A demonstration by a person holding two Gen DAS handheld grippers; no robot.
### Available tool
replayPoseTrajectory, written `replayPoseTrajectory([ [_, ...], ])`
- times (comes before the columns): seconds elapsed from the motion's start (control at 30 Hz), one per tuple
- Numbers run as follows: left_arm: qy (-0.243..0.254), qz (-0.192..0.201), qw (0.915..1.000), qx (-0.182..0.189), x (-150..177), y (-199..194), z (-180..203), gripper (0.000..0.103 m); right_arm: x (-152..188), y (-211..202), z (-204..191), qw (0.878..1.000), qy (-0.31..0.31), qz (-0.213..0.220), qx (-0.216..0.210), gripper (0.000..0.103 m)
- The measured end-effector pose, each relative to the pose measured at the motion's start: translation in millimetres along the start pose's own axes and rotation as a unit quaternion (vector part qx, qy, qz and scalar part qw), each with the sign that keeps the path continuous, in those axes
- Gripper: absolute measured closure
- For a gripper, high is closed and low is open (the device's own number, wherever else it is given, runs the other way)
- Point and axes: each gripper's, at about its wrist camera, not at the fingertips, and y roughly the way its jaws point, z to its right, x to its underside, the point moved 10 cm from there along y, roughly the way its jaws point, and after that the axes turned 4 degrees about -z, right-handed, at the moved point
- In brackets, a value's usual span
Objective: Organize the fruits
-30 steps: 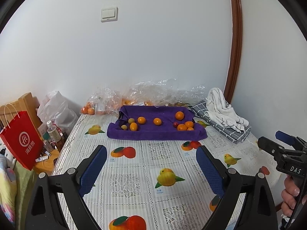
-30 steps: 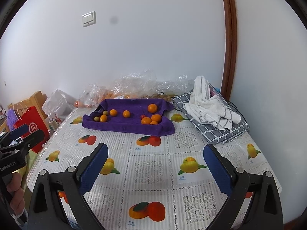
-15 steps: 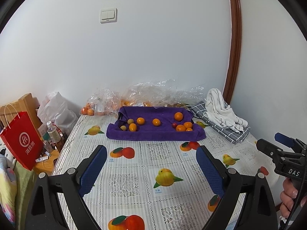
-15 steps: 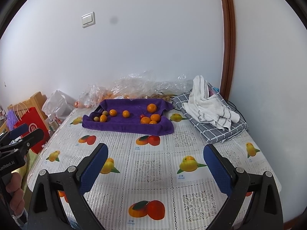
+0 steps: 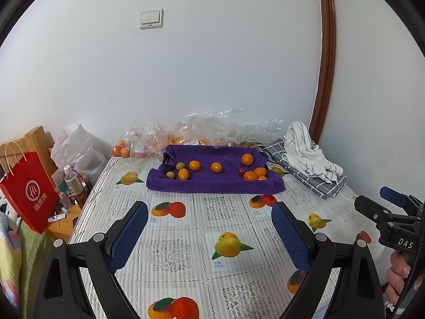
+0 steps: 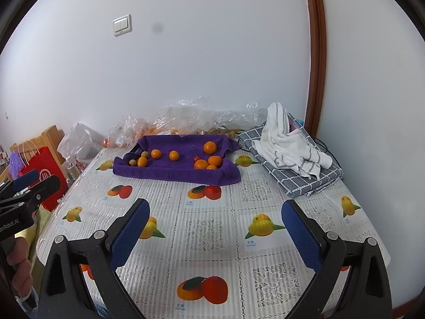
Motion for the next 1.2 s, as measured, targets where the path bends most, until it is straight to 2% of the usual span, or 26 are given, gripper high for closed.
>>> replayPoseTrajectory([
  [1.2,-0.008,0.002,1.0000,-0.005,-0.8,-1.5,-4.7,0.009,-0.9,-3.8,-2.6,1.000,0.000,0.005,-0.006,0.004],
])
